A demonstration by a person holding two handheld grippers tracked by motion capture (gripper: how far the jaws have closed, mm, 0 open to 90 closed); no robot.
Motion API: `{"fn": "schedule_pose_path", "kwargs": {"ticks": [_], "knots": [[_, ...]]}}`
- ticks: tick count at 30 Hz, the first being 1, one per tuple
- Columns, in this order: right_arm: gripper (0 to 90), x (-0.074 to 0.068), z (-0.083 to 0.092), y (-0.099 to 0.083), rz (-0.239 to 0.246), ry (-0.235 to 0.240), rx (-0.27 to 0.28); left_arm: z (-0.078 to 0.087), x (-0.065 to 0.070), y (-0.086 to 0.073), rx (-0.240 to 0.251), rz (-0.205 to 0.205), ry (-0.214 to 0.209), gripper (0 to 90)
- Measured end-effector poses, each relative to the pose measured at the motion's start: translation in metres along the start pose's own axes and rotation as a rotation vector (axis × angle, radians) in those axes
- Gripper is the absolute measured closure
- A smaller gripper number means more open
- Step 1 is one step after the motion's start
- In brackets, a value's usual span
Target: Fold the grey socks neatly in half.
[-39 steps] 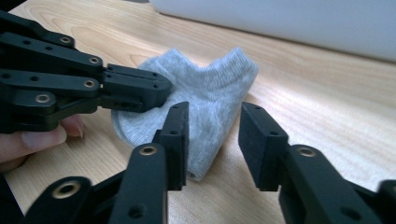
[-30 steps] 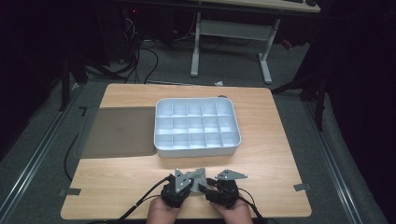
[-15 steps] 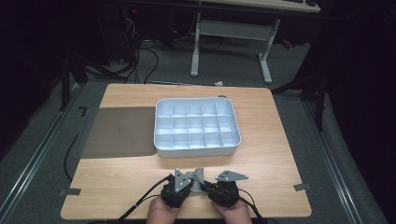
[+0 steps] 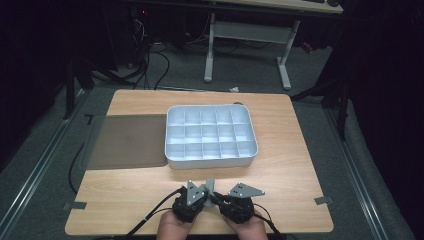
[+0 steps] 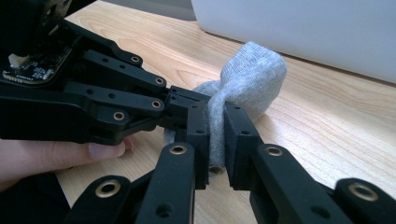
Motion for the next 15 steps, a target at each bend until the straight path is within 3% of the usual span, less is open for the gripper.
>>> {"fn": "schedule_pose_path", "kwargs": {"ticks": [3, 10, 11, 14, 15], "knots": [[77.8, 0.003, 0.002, -0.001, 0.012, -0.022, -0.005, 0.0, 0.0, 0.0, 0.0, 0.0, -0.001, 90.0], [71.7, 0.018, 0.017, 0.003, -0.03, -0.031, 0.039, 0.0, 0.0, 0.0, 0.0, 0.001, -0.002, 90.0], [73.1, 0.027, 0.021, 0.004, -0.051, -0.042, 0.054, 0.0, 0.0, 0.0, 0.0, 0.001, -0.002, 90.0], [78.7, 0.034, 0.02, 0.002, -0.059, -0.074, 0.039, 0.0, 0.0, 0.0, 0.0, 0.001, -0.002, 90.0], [85.7, 0.037, 0.013, -0.002, -0.039, -0.111, -0.009, 0.0, 0.0, 0.0, 0.0, 0.0, 0.0, 90.0]]}}
Point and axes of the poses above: each handheld gripper's, and its own axes: z roughly backward along the jaws, y roughly out of its top, x roughly to its right, the point moved 8 cm from there along -z, roughly forward along the jaws, and after that the axes turned 5 degrees about -x, right-handed, at the moved point
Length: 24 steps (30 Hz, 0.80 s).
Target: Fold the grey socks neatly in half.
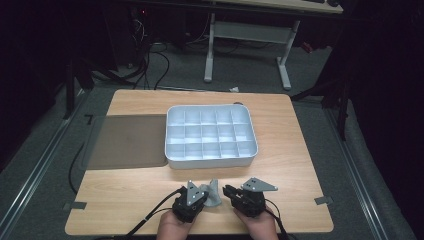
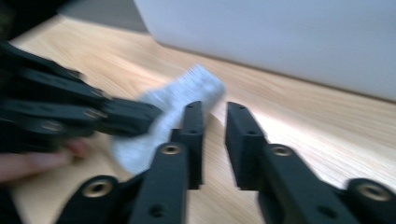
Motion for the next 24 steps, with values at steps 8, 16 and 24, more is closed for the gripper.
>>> {"fn": "schedule_pose_path", "kwargs": {"ticks": [8, 16, 24], "knots": [[90.0, -0.014, -0.02, -0.006, 0.087, -0.023, -0.077, 0.0, 0.0, 0.0, 0.001, -0.003, 0.004, 90.0], [90.0, -0.03, -0.022, 0.001, 0.112, 0.019, -0.036, 0.0, 0.001, 0.0, 0.002, -0.013, 0.015, 90.0], [89.9, -0.025, -0.022, -0.002, 0.101, 0.009, -0.037, 0.006, -0.003, 0.001, 0.056, 0.028, -0.011, 79.8]]}}
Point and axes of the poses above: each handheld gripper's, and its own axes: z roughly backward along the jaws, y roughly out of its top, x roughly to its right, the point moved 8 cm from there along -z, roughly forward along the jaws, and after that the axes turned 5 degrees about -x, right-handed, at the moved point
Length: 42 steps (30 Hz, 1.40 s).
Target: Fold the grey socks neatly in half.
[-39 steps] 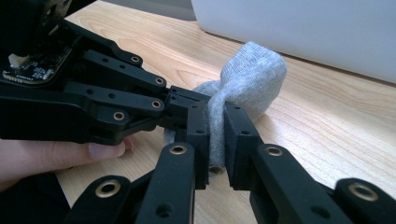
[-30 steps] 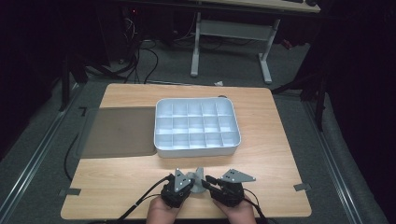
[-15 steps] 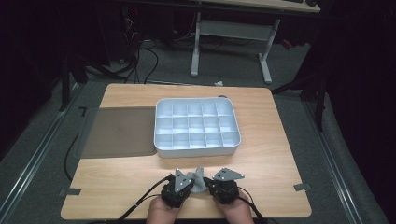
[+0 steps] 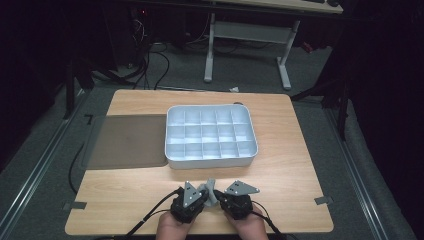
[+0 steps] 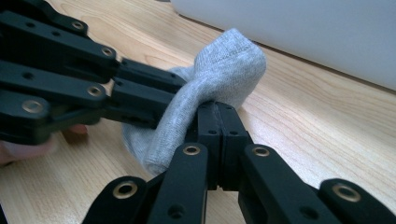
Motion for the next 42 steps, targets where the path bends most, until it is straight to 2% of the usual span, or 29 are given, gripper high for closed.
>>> {"fn": "schedule_pose_path", "kwargs": {"ticks": [6, 8, 11, 12, 13, 14, 15, 17, 18, 19, 20, 22, 26, 34, 38, 42], "knots": [[88.9, 0.002, 0.002, -0.001, -0.003, -0.002, 0.005, 0.01, -0.002, 0.004, 0.056, 0.03, -0.034, 78.1], [88.9, 0.003, 0.003, -0.001, -0.003, -0.003, 0.005, 0.022, -0.006, 0.007, 0.096, 0.047, -0.034, 76.8], [88.6, 0.003, 0.003, -0.001, -0.002, -0.003, 0.005, 0.031, -0.011, 0.008, 0.122, 0.045, -0.04, 75.9], [88.5, 0.003, 0.003, -0.001, -0.003, -0.003, 0.005, 0.036, -0.02, 0.007, 0.127, 0.052, -0.003, 74.9], [88.5, 0.003, 0.003, -0.001, -0.003, -0.003, 0.005, 0.036, -0.02, 0.007, 0.127, 0.052, -0.003, 76.5], [88.5, 0.003, 0.003, -0.001, 0.002, -0.003, 0.005, 0.035, -0.031, 0.002, 0.084, 0.061, 0.036, 79.5], [88.5, 0.003, 0.003, -0.001, 0.002, -0.003, 0.005, 0.035, -0.031, 0.002, 0.084, 0.061, 0.036, 81.8], [88.4, 0.002, 0.004, -0.002, 0.002, -0.004, 0.004, 0.031, -0.038, -0.005, 0.029, 0.06, 0.065, 84.0], [88.0, 0.002, 0.004, -0.002, 0.003, -0.003, 0.006, 0.027, -0.039, -0.009, -0.011, 0.044, 0.089, 88.1], [88.0, 0.002, 0.004, -0.002, 0.003, -0.003, 0.006, 0.027, -0.039, -0.009, -0.011, 0.044, 0.089, 89.2], [87.2, 0.002, 0.005, -0.002, 0.003, -0.001, 0.008, 0.022, -0.035, -0.012, -0.038, 0.027, 0.088, 89.3], [86.9, 0.002, 0.006, -0.002, 0.001, 0.004, 0.01, 0.018, -0.03, -0.013, -0.054, 0.014, 0.076, 89.4], [85.8, 0.002, 0.009, -0.002, -0.007, 0.003, 0.02, 0.015, -0.024, -0.014, -0.061, 0.001, 0.063, 89.3], [85.5, 0.001, 0.015, 0.003, -0.01, 0.005, 0.05, 0.015, -0.02, -0.014, -0.067, -0.005, 0.059, 89.0], [85.5, -0.001, 0.014, 0.005, 0.0, 0.013, 0.056, 0.012, -0.014, -0.014, -0.075, -0.026, 0.053, 89.0], [85.5, -0.002, 0.012, 0.005, -0.006, 0.02, 0.052, 0.012, -0.011, -0.014, -0.076, -0.029, 0.05, 89.1]]}}
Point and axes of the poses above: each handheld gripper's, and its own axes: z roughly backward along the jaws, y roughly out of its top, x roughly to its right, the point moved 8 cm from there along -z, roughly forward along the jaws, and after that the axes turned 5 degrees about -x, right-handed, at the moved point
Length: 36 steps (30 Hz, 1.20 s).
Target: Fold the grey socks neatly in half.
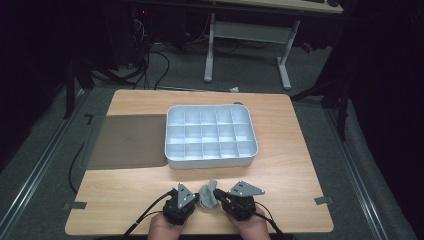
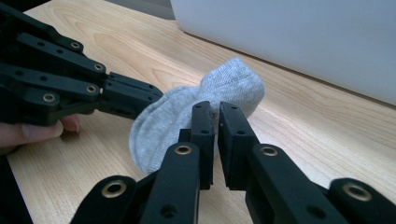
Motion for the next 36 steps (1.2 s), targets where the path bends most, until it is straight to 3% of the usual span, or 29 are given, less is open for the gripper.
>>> {"fn": "schedule_pose_path", "kwargs": {"ticks": [5, 15, 31, 36], "knots": [[85.5, 0.0, -0.002, 0.0, -0.003, 0.002, 0.0, -0.004, 0.006, 0.004, -0.006, -0.016, -0.011, 89.4], [85.6, 0.013, 0.0, -0.002, -0.037, -0.025, 0.001, -0.017, 0.02, 0.014, -0.012, -0.072, -0.021, 90.0], [87.4, 0.0, -0.003, -0.004, -0.021, 0.014, 0.0, -0.023, 0.018, 0.015, -0.038, -0.093, -0.001, 90.0], [90.0, -0.003, -0.006, -0.007, 0.005, 0.019, -0.013, -0.022, 0.019, 0.014, -0.044, -0.112, 0.012, 90.0]]}}
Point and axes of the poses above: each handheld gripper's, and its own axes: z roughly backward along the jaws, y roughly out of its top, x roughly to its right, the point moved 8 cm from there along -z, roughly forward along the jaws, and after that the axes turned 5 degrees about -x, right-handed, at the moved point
